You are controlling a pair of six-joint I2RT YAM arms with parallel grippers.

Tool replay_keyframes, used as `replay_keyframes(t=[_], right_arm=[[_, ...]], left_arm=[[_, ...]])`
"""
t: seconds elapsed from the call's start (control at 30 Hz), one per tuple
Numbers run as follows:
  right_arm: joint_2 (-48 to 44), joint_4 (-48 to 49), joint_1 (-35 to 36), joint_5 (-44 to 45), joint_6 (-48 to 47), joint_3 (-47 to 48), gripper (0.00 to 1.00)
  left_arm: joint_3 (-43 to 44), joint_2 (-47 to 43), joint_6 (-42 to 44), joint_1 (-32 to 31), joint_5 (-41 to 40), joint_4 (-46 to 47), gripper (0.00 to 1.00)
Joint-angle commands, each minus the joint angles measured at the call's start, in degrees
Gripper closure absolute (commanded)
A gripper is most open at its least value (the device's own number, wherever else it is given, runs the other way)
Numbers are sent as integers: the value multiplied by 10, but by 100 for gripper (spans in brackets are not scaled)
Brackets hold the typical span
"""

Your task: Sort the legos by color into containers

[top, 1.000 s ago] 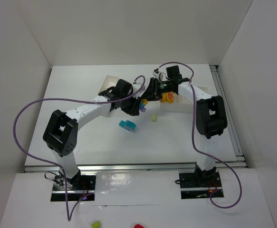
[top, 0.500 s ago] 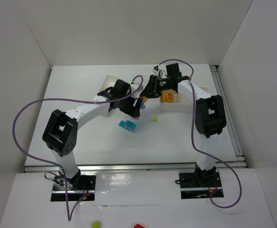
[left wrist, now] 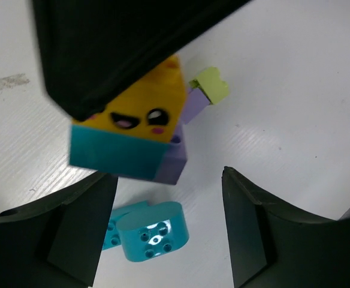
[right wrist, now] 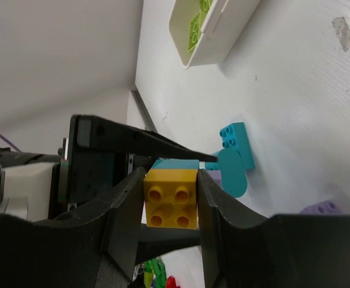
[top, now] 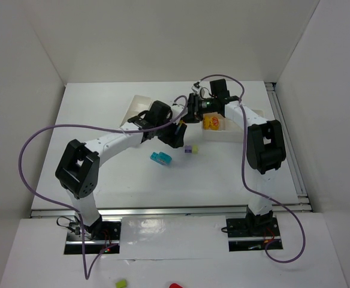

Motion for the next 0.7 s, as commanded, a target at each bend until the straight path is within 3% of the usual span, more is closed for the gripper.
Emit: replay_keyframes(t=[0.0,0.13,0.23,0.4,0.5,0.53,0.63,0.67], right_arm=[[0,37,2,-41,14,8,70],[0,37,7,-47,22,-3,70],[0,37,7,-47,22,-3,70],[0,37,12,-47,22,-9,70],[0,37,12,-47,22,-9,70],[0,37,12,-47,22,-9,70],[0,37,12,-47,22,-9,70],[0,37,12,-47,22,-9,70]], left_arm=[[24,-1,12,-14,-23,31,20],[30,-1,12,-14,-23,42,29],[30,-1,12,-14,-23,42,41],[30,-1,5,-14,-35,47,75],[30,-7,0,-14,-53,42,67],[30,-7,0,-14,-53,37,53],[25,-12,0,-14,-71,37,27],[25,-12,5,-14,-80,37,24]])
